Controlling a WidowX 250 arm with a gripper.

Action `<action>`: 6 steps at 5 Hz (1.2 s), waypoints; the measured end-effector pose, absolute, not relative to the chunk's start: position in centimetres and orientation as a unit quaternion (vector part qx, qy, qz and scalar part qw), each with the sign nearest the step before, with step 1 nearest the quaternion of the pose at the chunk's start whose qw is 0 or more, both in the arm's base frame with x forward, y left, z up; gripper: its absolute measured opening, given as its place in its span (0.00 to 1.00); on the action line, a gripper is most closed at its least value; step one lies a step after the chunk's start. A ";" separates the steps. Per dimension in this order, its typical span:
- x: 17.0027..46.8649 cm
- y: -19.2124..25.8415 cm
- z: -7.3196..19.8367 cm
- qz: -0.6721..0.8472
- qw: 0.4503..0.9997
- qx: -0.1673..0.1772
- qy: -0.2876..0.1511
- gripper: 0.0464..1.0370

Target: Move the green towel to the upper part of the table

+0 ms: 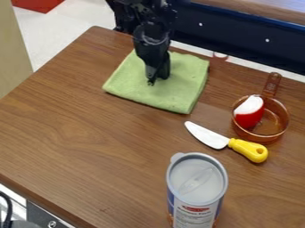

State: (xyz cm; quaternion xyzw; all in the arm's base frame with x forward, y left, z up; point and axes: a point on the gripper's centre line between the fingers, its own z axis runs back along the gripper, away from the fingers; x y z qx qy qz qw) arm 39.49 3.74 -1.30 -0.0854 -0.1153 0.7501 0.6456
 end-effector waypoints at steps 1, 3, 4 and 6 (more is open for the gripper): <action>39.5 1.9 -1.2 0.750 0.646 -0.083 -0.115 0.01; 38.9 0.5 -1.0 0.749 0.645 -0.085 -0.123 0.01; 39.5 0.9 -0.5 0.751 0.643 -0.070 -0.135 0.01; 40.2 0.6 1.2 0.746 0.650 -0.069 -0.127 0.03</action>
